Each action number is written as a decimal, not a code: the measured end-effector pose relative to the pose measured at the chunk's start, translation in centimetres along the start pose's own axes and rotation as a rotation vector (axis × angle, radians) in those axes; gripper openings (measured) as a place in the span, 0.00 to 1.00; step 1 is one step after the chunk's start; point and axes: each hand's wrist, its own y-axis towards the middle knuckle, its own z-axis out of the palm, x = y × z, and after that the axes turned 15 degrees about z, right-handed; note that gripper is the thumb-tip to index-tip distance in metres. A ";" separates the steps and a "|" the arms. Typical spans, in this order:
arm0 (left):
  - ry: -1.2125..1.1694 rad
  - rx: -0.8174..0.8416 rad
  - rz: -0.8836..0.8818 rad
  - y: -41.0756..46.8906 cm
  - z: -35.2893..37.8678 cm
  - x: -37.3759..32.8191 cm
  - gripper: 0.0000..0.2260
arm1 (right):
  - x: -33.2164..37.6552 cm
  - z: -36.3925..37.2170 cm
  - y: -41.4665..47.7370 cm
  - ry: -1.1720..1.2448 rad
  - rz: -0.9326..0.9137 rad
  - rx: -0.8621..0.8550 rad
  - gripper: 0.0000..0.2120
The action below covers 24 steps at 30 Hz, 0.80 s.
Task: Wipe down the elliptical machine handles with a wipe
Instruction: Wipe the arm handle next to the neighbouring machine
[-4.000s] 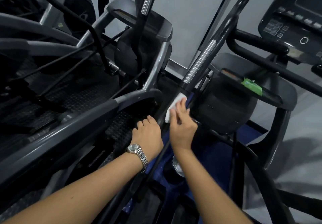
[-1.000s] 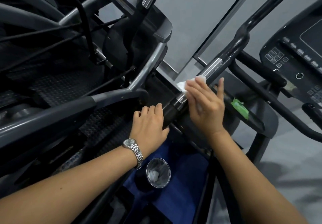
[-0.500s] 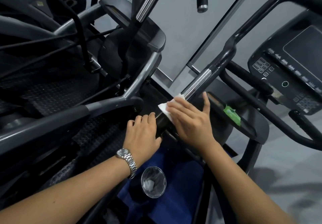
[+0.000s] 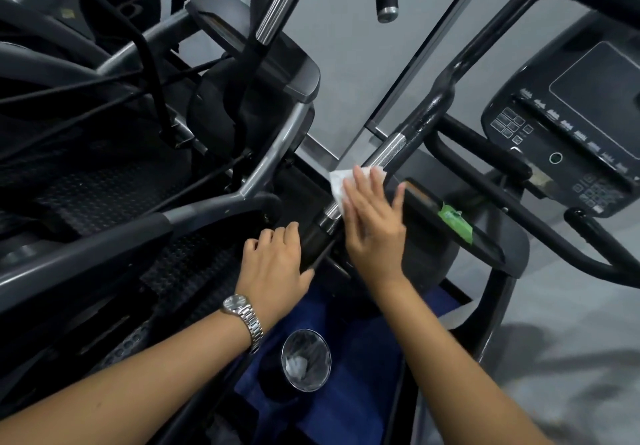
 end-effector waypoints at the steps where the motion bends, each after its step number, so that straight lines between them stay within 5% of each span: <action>1: 0.000 0.005 -0.002 0.0 0.0 0.0 0.34 | 0.4 0.4 -1.2 0.031 0.013 0.019 0.16; 4: 0.003 0.006 -0.002 0.1 -0.1 -0.1 0.34 | 0.3 0.9 -2.3 0.092 0.035 0.013 0.16; 8: 0.003 0.009 -0.005 0.0 -0.2 -0.2 0.34 | 1.8 1.5 -0.9 0.267 0.324 -0.093 0.17; 13: -0.005 0.003 -0.003 0.0 -0.4 -0.3 0.34 | 3.0 1.8 -2.6 0.328 0.352 -0.100 0.20; 17: -0.010 -0.011 -0.007 0.0 -0.3 -0.3 0.33 | 3.2 1.6 0.4 0.481 0.594 -0.197 0.21; 24: -0.030 -0.014 -0.003 0.1 -0.3 -0.3 0.34 | 3.8 0.9 0.0 0.512 0.697 -0.181 0.23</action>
